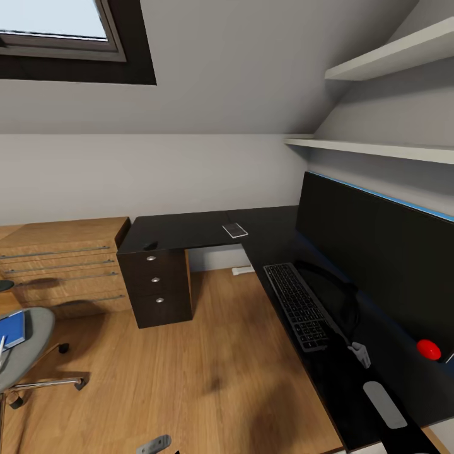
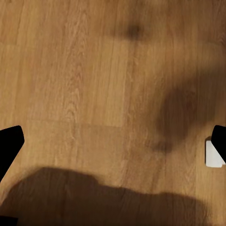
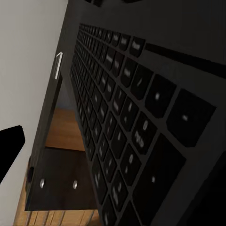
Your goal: In the bedroom, organize the workspace by keeping the computer under the desk, ensuring the monitor is on the desk, placing the keyboard on the desk next to the monitor, placing the mouse on the desk next to the keyboard, moving the folder from the swivel chair onto the desk next to the mouse, stacking the notebook on top of the folder with the pen on top of the notebook, and positioning the swivel chair next to the desk.
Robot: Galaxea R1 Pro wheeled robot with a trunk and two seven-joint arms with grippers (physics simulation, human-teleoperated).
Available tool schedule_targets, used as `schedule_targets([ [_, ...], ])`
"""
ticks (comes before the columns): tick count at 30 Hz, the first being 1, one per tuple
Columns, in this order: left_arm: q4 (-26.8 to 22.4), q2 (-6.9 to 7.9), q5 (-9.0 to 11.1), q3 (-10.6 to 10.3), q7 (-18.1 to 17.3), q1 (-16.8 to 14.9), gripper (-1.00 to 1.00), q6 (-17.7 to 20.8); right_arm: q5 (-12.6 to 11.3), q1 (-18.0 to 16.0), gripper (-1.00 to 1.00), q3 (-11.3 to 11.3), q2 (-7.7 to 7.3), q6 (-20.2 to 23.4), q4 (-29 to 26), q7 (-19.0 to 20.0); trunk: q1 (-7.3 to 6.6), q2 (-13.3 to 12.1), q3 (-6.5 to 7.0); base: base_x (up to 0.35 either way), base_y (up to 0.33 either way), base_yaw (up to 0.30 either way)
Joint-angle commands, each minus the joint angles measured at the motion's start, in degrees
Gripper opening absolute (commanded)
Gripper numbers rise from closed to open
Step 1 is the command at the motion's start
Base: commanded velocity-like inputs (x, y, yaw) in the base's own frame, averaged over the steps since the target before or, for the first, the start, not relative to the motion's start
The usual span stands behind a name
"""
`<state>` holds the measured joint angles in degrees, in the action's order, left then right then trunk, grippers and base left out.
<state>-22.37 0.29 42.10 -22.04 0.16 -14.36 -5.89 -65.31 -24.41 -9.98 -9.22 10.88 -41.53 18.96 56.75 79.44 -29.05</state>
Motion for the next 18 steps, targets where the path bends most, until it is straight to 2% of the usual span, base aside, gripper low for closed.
schedule_targets([
  [1,0.0,0.03,0.5,-0.4,0.0,-0.1,1.0,-0.3,-0.3,0.0,1.0,-0.2,0.0,0.5,0.0,0.0,0.0,0.0,-0.06,-0.005,0.0,0.0],
  [5,0.0,0.05,0.4,-0.4,0.0,-0.1,1.0,-0.3,-0.3,0.0,1.0,-0.2,-0.01,0.5,0.0,0.0,0.0,0.0,-0.06,-0.106,-0.004,0.0],
  [18,0.0,0.05,0.4,-0.4,0.0,-0.1,1.0,-0.3,-0.3,0.0,1.0,-0.2,0.01,0.5,0.0,0.1,0.0,0.0,-0.06,-0.252,-0.069,0.0],
])
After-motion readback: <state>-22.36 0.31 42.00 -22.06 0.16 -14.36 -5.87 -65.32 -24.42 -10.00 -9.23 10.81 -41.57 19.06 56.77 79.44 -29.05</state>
